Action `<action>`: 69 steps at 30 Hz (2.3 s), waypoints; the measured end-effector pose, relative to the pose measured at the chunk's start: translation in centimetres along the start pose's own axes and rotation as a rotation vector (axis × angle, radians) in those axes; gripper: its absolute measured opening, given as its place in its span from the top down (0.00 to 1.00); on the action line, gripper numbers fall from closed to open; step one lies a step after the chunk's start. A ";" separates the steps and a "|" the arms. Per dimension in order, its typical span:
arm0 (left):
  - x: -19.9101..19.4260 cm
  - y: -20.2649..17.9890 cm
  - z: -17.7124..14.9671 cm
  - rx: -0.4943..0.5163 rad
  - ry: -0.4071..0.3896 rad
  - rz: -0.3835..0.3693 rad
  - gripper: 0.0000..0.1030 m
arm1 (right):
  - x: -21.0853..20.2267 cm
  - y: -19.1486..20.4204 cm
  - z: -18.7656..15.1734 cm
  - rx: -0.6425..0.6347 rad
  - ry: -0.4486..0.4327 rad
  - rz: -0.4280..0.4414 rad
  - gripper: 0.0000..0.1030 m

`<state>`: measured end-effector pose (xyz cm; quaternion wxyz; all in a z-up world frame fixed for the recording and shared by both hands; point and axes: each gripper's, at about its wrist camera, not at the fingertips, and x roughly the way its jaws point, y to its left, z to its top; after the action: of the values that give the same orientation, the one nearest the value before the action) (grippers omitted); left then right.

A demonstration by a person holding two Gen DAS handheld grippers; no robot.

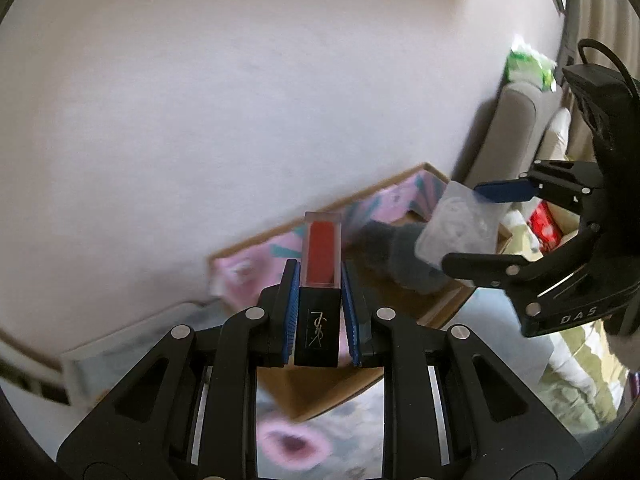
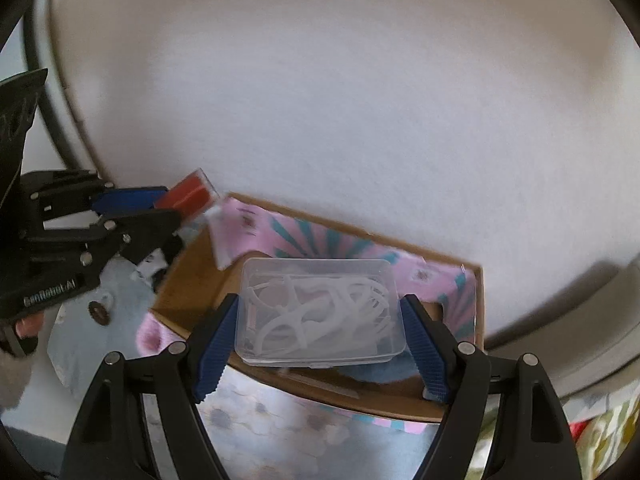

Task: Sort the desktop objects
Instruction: 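Carry the lipstick and floss box into the box and release both, then move both tools back over the tray toward remaining items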

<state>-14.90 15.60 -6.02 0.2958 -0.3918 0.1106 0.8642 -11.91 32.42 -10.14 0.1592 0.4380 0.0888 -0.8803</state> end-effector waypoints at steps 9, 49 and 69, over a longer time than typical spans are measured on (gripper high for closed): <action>3.6 -1.5 -0.6 0.004 0.070 -0.008 0.82 | 1.9 -3.8 -1.9 0.052 0.040 0.008 0.26; -14.5 12.6 -6.6 -0.351 -0.137 0.199 0.00 | -2.1 2.5 0.2 0.094 -0.033 -0.004 0.00; -12.7 11.6 -22.3 -0.306 -0.040 0.282 0.00 | 0.5 18.4 -7.6 -0.147 0.029 0.234 0.00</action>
<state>-1.68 -8.51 -11.96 0.1111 -0.3954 0.0261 0.9114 0.10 17.37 -15.44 0.2912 0.4450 0.1039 -0.8405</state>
